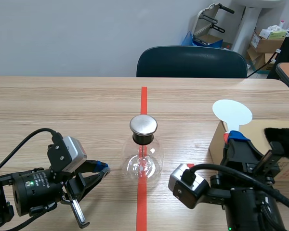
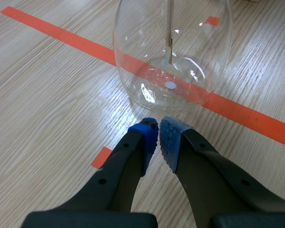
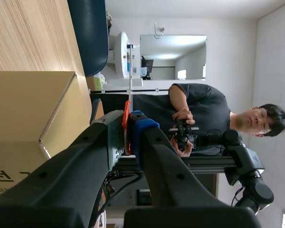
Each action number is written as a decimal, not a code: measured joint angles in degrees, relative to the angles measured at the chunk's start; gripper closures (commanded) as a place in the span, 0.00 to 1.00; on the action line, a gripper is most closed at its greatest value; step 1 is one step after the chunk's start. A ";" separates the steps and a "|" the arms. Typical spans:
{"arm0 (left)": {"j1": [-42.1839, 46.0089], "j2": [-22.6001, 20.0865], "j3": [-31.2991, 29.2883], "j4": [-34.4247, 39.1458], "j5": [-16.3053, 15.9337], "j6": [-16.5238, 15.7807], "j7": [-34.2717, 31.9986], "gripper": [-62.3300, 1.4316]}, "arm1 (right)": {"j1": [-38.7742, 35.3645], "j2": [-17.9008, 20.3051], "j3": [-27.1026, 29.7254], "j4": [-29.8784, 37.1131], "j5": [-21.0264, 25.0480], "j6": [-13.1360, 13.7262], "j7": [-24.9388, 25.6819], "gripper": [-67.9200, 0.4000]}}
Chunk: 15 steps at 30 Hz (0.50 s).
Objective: Do the electroscope experiment
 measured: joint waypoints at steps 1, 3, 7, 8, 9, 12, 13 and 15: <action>0.00 0.00 0.00 0.00 0.00 0.00 0.00 0.87 | 0.00 0.00 0.00 0.00 0.00 0.00 -0.26 0.99; 0.00 0.00 0.00 0.00 0.00 0.00 0.00 0.87 | 0.00 0.02 0.00 0.00 0.00 0.00 -0.50 0.99; 0.00 0.00 0.00 0.00 0.00 0.00 0.00 0.87 | 0.00 0.02 0.00 0.00 0.00 0.00 -0.50 0.99; 0.00 0.00 0.00 0.00 0.00 0.00 0.00 0.87 | 0.00 0.02 0.00 0.00 0.00 0.00 -0.50 0.99; 0.00 0.00 0.00 0.00 0.00 0.00 0.00 0.87 | 0.00 0.02 0.00 0.00 0.00 0.00 -0.50 0.99; 0.00 0.00 0.00 0.00 0.00 0.00 0.00 0.87 | 0.00 0.02 0.00 0.00 0.00 0.00 -0.50 0.99; 0.00 0.00 0.00 0.00 0.00 0.00 0.00 0.87 | 0.00 0.02 0.00 0.00 0.00 0.00 -0.50 0.99; 0.00 0.00 0.00 0.00 0.00 0.00 -0.02 0.87 | 0.00 0.02 0.00 0.00 0.00 0.00 -0.50 0.99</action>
